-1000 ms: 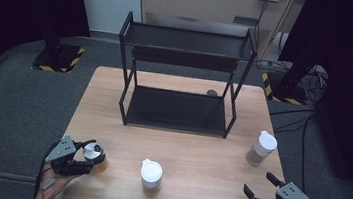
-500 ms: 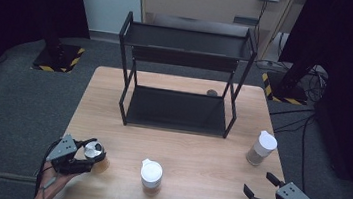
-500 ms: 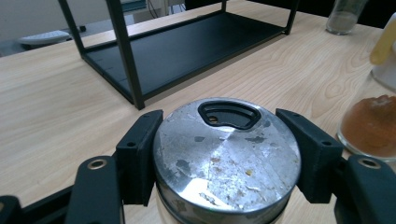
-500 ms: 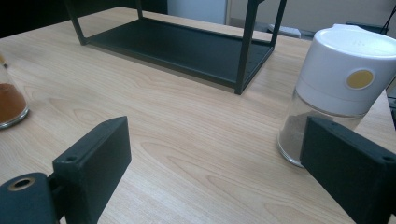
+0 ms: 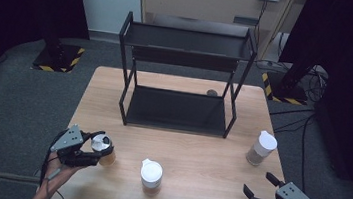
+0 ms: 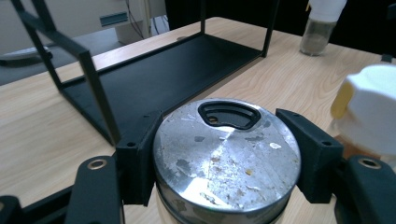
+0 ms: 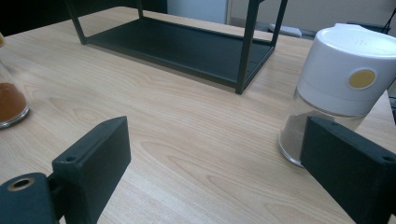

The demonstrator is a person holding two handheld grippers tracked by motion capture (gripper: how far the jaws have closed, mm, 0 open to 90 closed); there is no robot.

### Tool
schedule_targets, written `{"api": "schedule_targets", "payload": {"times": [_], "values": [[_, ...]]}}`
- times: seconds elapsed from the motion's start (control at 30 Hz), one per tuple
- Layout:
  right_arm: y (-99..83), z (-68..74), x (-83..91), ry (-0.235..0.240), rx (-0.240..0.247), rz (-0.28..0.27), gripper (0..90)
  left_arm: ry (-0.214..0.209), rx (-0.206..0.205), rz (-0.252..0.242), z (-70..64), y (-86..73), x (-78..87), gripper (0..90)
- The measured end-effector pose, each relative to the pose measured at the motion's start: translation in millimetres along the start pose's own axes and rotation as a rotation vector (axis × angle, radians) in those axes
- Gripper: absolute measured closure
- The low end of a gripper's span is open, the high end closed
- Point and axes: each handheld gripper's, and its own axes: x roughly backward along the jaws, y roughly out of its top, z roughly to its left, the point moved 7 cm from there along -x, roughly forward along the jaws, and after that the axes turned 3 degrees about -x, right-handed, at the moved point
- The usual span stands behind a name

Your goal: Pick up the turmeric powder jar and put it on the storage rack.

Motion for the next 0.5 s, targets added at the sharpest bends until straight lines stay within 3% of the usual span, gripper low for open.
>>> {"api": "schedule_targets", "payload": {"times": [0.5], "values": [[-0.3,-0.5,0.4,0.004,-0.004,-0.003,8.8,-0.082,-0.042,-0.001,-1.6,43.0,-32.3,33.8]]}}
